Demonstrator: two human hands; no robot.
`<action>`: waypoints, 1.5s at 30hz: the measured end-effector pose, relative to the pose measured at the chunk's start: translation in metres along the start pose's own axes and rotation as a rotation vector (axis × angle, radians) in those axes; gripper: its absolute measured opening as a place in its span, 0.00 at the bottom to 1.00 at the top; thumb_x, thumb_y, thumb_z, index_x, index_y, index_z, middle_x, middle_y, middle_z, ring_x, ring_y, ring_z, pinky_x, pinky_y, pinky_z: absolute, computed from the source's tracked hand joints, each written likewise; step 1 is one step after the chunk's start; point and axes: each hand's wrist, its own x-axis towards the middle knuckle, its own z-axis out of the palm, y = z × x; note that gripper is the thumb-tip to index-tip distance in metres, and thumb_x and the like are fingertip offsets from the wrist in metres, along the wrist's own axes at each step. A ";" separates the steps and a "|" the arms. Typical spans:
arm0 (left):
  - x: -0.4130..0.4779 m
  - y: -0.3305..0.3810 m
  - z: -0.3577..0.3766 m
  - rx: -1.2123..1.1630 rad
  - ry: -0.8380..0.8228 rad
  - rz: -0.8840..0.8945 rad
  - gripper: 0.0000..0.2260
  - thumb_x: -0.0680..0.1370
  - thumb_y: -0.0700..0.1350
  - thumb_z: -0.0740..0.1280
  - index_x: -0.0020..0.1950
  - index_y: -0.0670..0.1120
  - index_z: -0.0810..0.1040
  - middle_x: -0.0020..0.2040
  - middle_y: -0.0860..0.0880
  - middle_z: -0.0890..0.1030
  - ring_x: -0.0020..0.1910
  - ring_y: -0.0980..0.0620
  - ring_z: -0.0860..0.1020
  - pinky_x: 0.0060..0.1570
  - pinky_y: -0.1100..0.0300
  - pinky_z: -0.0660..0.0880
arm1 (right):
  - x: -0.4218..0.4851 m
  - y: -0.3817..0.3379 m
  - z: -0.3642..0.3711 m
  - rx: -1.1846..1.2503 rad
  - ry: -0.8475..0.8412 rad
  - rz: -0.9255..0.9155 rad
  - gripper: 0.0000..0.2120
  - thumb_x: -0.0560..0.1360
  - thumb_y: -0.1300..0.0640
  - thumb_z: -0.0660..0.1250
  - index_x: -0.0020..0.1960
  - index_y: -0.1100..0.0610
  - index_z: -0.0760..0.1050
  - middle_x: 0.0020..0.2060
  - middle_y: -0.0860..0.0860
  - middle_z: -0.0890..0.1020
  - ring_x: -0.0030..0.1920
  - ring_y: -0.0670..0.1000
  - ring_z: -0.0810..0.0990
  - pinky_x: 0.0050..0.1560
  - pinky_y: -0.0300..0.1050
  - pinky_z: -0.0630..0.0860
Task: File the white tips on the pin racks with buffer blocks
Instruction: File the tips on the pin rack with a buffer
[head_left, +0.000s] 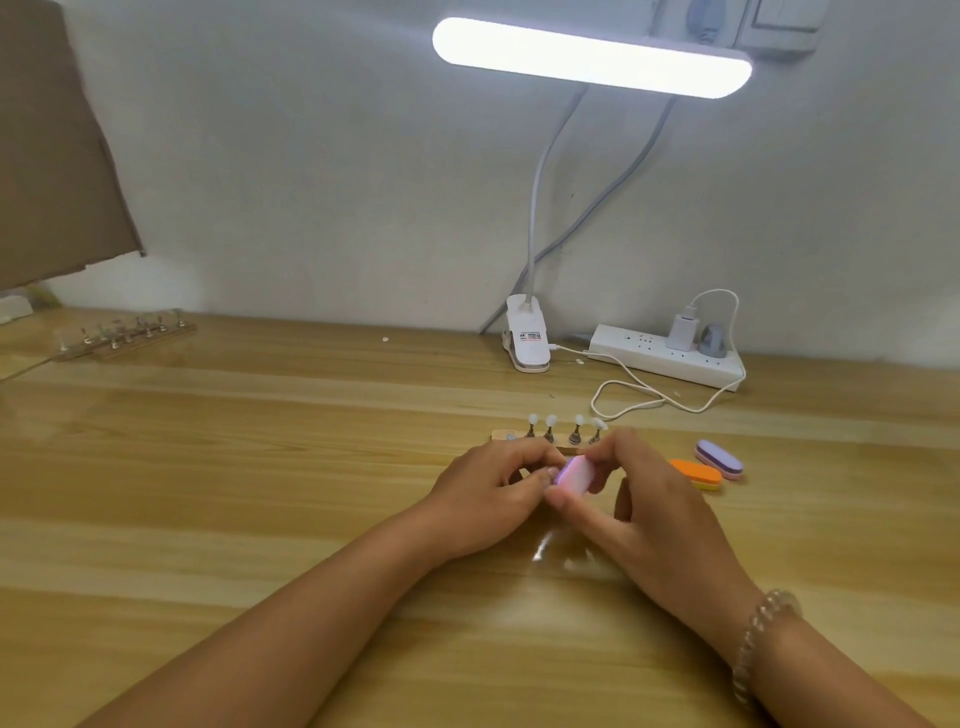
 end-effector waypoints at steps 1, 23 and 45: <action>0.000 0.000 0.000 0.001 -0.003 -0.003 0.07 0.75 0.51 0.60 0.42 0.61 0.77 0.39 0.61 0.79 0.43 0.49 0.77 0.47 0.50 0.73 | 0.002 0.002 0.000 -0.005 -0.008 0.035 0.21 0.66 0.29 0.64 0.45 0.45 0.72 0.40 0.41 0.79 0.33 0.45 0.74 0.34 0.44 0.72; -0.001 0.003 -0.001 -0.097 -0.015 -0.015 0.06 0.79 0.43 0.64 0.48 0.46 0.82 0.43 0.55 0.84 0.39 0.48 0.77 0.47 0.46 0.76 | 0.005 0.007 -0.007 0.013 0.115 0.042 0.20 0.65 0.31 0.66 0.45 0.46 0.75 0.41 0.42 0.79 0.37 0.42 0.74 0.37 0.42 0.68; -0.001 0.002 0.000 -0.099 0.074 -0.008 0.07 0.78 0.42 0.70 0.45 0.54 0.81 0.42 0.59 0.81 0.27 0.61 0.68 0.31 0.68 0.65 | 0.003 0.006 -0.005 -0.056 0.122 0.016 0.14 0.71 0.36 0.65 0.46 0.45 0.73 0.42 0.40 0.77 0.40 0.37 0.73 0.36 0.38 0.64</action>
